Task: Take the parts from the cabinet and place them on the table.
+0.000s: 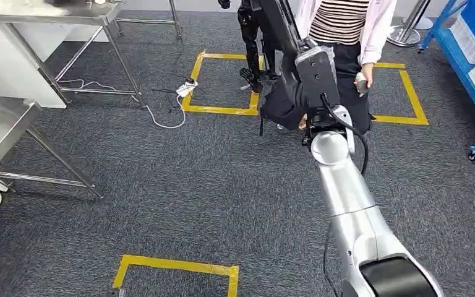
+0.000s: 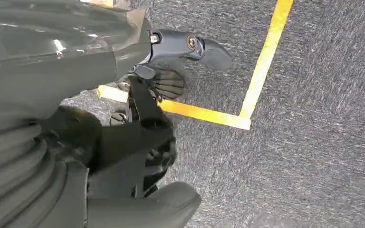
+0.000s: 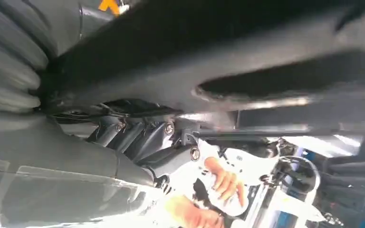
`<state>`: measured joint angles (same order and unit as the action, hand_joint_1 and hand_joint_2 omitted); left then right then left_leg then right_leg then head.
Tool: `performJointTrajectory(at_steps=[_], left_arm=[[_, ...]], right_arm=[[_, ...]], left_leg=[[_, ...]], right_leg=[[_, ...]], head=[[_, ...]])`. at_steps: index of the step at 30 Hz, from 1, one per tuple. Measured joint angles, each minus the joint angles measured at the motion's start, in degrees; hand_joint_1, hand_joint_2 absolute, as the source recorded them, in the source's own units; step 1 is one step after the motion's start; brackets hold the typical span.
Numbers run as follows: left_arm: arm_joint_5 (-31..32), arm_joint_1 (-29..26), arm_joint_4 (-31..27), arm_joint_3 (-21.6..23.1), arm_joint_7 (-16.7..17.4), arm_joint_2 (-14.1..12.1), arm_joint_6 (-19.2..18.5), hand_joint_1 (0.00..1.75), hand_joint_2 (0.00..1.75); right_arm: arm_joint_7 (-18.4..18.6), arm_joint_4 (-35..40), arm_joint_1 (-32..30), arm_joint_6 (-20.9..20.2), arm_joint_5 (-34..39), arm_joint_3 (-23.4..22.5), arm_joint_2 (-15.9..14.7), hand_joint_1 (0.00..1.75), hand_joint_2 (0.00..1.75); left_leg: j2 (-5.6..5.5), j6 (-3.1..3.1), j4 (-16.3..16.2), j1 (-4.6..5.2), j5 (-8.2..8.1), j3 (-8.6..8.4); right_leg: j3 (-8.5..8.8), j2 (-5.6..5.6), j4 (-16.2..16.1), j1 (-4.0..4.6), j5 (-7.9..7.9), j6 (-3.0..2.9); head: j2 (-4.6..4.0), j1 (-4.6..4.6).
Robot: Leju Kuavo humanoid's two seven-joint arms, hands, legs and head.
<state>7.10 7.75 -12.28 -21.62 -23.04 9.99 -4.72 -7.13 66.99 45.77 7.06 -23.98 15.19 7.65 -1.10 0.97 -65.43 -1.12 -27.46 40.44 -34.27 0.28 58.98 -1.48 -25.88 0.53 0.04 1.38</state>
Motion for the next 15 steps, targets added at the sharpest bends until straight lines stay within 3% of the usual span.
performJointTrajectory(at_steps=[2, 3, 4, 6, 7, 8, 11, 13, 14, 15], left_arm=[[0.32, 0.14, 0.0, 0.13, 0.41, 0.07, 0.0, 0.0, 1.75], [0.7, 0.13, 0.0, 0.28, 0.74, 0.09, 0.0, 0.0, 1.75], [0.83, 0.12, 0.0, 0.39, 0.96, 0.09, 0.02, 0.0, 1.75], [1.2, 0.19, 0.0, 0.72, 1.03, 0.09, 0.15, 0.0, 1.75], [1.27, 0.28, 0.0, 0.83, 1.18, 0.09, 0.2, 0.0, 1.75], [1.36, 0.51, -0.02, 0.94, 1.4, 0.07, 0.28, 0.0, 1.75], [1.42, 0.83, -0.04, 1.31, 2.23, 0.07, 0.7, 0.0, 1.75], [1.42, 0.84, -0.07, 1.31, 2.54, 0.04, 1.11, 0.0, 1.75], [1.42, 0.82, -0.09, 1.33, 2.54, 0.15, 1.11, 0.0, 1.75], [1.42, 1.08, -0.07, 1.38, 2.6, 0.17, 1.11, 0.0, 1.75]], right_arm=[[0.0, 0.48, -0.83, 0.0, -0.09, -0.52, -0.54, 1.75, 1.75], [0.02, 0.72, -1.34, 0.0, -0.22, -0.7, -0.65, 1.75, 1.75], [0.04, 0.96, -1.79, 0.0, -0.22, -0.79, -0.85, 1.75, 1.75], [0.07, 1.62, -2.1, 0.02, -0.26, -1.03, -1.2, 1.75, 1.75], [0.04, 2.03, -2.09, 0.02, -0.26, -1.18, -1.42, 1.75, 1.75], [0.04, 2.58, -2.09, 0.04, -0.26, -1.42, -1.7, 1.75, 1.75], [0.04, 3.21, -2.3, 0.04, -0.26, -1.93, -2.56, 1.75, 1.75], [0.07, 3.91, -2.37, 0.0, -0.26, -1.97, -2.67, 1.75, 1.75], [0.02, 4.17, -2.39, 0.0, -0.26, -2.1, -3.11, 1.75, 1.75], [0.0, 4.31, -2.28, 0.0, -0.26, -2.12, -3.17, 1.75, 1.75]], left_leg=[[0.76, 0.07, -9.29, -0.03, -3.78, 4.35], [0.79, 0.01, -10.85, -0.03, -3.86, 5.07], [0.86, -0.13, -9.88, -0.03, -2.93, 4.56], [1.52, -0.79, -1.32, 0.12, 1.26, -0.18], [3.33, -1.41, 3.52, 0.48, 3.02, -3.04], [6.19, -1.92, 6.11, 1.33, 2.36, -4.45], [3.91, -2.4, 6.25, 1.75, 2.76, -3.98], [2.64, -3.18, 7.4, 1.62, 3.36, -4.59], [2.27, -3.34, 8.26, 1.13, 3.93, -5.36], [1.59, -3.61, 8.47, 0.91, 4.12, -5.44]], right_leg=[[-0.02, -1.51, 0.01, 0.5, -0.16, -0.25], [-0.01, -2.12, 0.01, 0.62, -0.22, -0.34], [-0.01, -2.7, 0.02, 0.77, -0.25, -0.39], [0.09, -3.83, 0.02, 0.95, -0.32, -0.43], [0.21, -4.31, 0.02, 1.1, -0.37, -0.46], [0.2, -4.88, 0.06, 1.48, -0.46, -0.36], [0.38, -6.6, -0.15, 1.46, -0.57, 0.11], [1.19, -7.49, -0.78, 1.93, -0.61, 0.72], [0.39, -4.67, 0.37, 1.43, -1.36, 0.95], [-0.77, -2.49, 3.36, 1.31, -2.97, 0.72]], head=[[0.0, 0.04], [0.0, 0.0], [0.0, 0.0], [0.0, 0.02], [0.0, 0.04], [0.0, 0.0], [0.0, -0.02], [0.0, -0.07], [0.0, -0.18], [0.0, -0.02]])
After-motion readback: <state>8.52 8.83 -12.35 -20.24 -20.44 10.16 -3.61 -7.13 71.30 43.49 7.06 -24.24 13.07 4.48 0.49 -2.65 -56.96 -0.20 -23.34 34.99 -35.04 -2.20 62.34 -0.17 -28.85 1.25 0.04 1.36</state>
